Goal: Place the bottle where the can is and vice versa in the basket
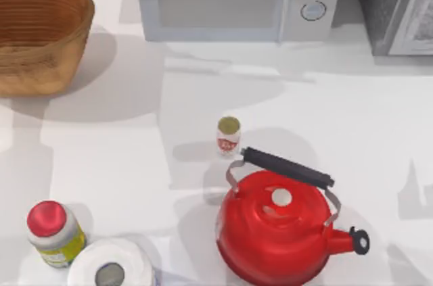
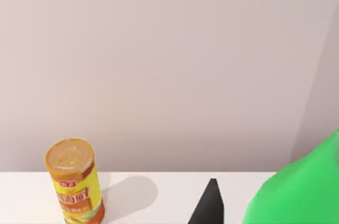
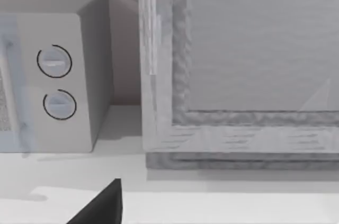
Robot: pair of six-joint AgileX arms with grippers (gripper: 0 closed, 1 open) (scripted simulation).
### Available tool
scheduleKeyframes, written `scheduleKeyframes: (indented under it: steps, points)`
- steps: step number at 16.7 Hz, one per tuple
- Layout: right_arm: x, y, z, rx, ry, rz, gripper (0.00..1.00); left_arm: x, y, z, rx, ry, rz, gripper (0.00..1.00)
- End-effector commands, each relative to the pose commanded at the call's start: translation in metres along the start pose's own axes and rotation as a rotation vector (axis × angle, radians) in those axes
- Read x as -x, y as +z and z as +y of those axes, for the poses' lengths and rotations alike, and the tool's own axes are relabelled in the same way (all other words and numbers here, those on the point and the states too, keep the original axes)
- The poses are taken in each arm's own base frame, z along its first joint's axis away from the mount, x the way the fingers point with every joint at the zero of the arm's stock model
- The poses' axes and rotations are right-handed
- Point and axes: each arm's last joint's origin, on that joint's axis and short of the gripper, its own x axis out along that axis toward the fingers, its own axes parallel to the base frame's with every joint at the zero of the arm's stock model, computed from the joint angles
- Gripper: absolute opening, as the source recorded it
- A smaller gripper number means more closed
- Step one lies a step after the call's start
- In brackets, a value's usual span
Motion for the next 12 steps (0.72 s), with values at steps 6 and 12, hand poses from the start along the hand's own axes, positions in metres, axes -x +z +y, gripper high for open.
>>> scheduleKeyframes:
  steps: [6, 12]
  points:
    - [0.0000, 0.0000, 0.0000, 0.000, 0.000, 0.000, 1.00, 0.0000, 0.0000, 0.0000, 0.000, 0.000, 0.000, 0.98]
    - [0.0000, 0.0000, 0.0000, 0.000, 0.000, 0.000, 1.00, 0.0000, 0.0000, 0.0000, 0.000, 0.000, 0.000, 1.00]
